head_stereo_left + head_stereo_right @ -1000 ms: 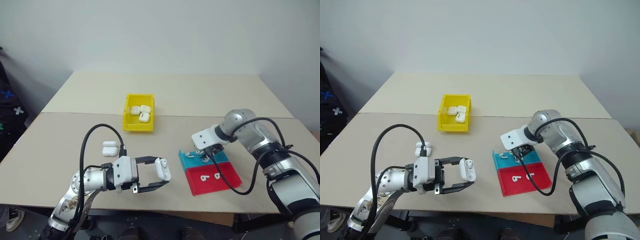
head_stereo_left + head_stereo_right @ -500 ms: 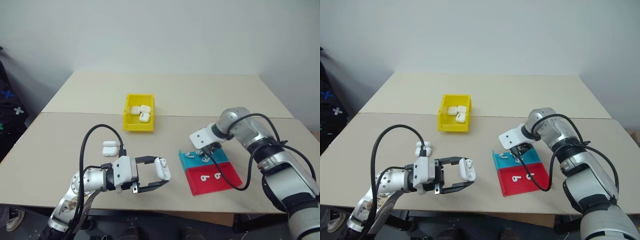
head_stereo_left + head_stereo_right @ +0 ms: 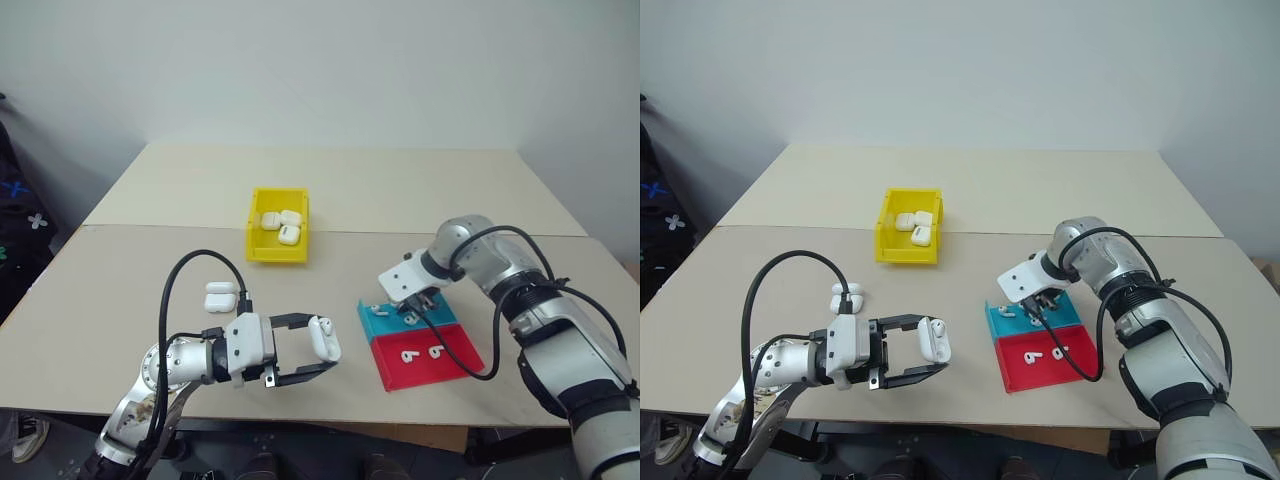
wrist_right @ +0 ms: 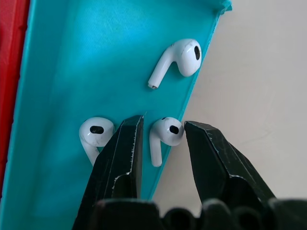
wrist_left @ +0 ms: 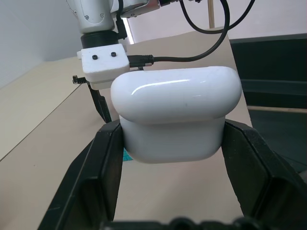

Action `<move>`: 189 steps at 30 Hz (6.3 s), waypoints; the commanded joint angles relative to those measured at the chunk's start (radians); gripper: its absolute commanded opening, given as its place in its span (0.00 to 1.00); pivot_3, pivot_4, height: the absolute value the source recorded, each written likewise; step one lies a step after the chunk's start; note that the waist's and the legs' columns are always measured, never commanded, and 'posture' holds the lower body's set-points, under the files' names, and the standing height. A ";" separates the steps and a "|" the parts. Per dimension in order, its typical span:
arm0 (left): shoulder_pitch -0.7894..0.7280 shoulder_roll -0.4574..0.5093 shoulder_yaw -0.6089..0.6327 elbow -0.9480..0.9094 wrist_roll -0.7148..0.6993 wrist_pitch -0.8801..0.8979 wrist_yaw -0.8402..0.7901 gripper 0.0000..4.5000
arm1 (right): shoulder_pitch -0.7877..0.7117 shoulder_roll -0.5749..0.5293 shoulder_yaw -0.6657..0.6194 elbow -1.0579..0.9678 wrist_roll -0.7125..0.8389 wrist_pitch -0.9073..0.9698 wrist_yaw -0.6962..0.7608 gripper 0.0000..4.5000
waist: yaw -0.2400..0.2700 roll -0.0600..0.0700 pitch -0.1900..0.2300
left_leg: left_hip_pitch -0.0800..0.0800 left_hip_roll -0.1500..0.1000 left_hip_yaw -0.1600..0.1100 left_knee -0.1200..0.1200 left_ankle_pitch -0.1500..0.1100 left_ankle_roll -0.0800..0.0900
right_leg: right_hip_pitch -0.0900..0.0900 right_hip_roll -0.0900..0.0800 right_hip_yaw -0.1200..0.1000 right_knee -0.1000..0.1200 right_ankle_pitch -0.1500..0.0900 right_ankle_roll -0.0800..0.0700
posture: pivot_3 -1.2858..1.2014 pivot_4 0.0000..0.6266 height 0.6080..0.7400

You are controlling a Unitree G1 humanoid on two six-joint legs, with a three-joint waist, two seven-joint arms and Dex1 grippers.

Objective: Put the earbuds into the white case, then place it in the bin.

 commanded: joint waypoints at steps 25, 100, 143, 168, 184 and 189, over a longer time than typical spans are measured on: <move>0.005 -0.002 -0.006 -0.036 0.006 -0.039 0.012 0.62 | -0.053 0.017 0.006 0.058 -0.045 -0.025 0.011 0.14 | 0.000 0.000 0.000 | 0.001 0.000 0.000 0.000 0.000 0.000 | 0.000 0.000 0.000 0.001 0.000 0.000 | 0.52 0.24 1.00; -0.432 -0.162 0.020 -0.018 -0.278 0.220 0.056 0.62 | 0.500 -0.192 -0.899 -1.288 2.118 1.474 -1.012 0.14 | 0.004 0.000 0.000 | -0.002 -0.001 -0.003 0.002 0.000 0.001 | 0.002 0.000 0.000 -0.003 -0.001 0.005 | 0.52 0.24 1.00; -0.457 -0.176 -0.010 0.058 -0.223 0.185 0.010 0.62 | 0.498 -0.431 -0.851 -1.223 1.645 1.254 -0.550 0.42 | 0.010 0.000 0.001 | -0.003 -0.001 -0.003 0.002 -0.001 0.002 | 0.002 0.000 -0.001 -0.005 -0.003 0.008 | 0.52 0.24 1.00; -0.541 -0.211 -0.099 0.198 -0.019 0.180 0.026 0.62 | -0.015 -0.258 -0.284 -1.059 1.003 1.119 -0.194 0.01 | 0.012 0.000 0.001 | -0.009 -0.001 -0.002 0.001 -0.001 0.003 | -0.005 0.000 -0.001 -0.004 0.001 0.002 | 0.52 0.24 1.00; -0.497 -0.221 -0.064 0.183 -0.029 0.138 0.015 0.62 | 0.043 -0.256 -0.424 -1.007 0.939 1.000 -0.152 0.01 | 0.011 0.000 0.001 | -0.008 -0.001 -0.002 0.002 -0.001 0.003 | -0.005 0.000 0.000 -0.003 0.001 0.002 | 0.52 0.24 1.00; -0.484 -0.235 -0.024 0.150 -0.047 0.142 0.063 0.62 | 0.039 -0.203 -0.618 -0.945 1.043 0.999 -0.218 0.01 | 0.012 0.000 0.001 | -0.008 -0.001 -0.002 0.002 -0.001 0.003 | -0.005 0.000 0.000 -0.003 0.001 0.002 | 0.52 0.24 1.00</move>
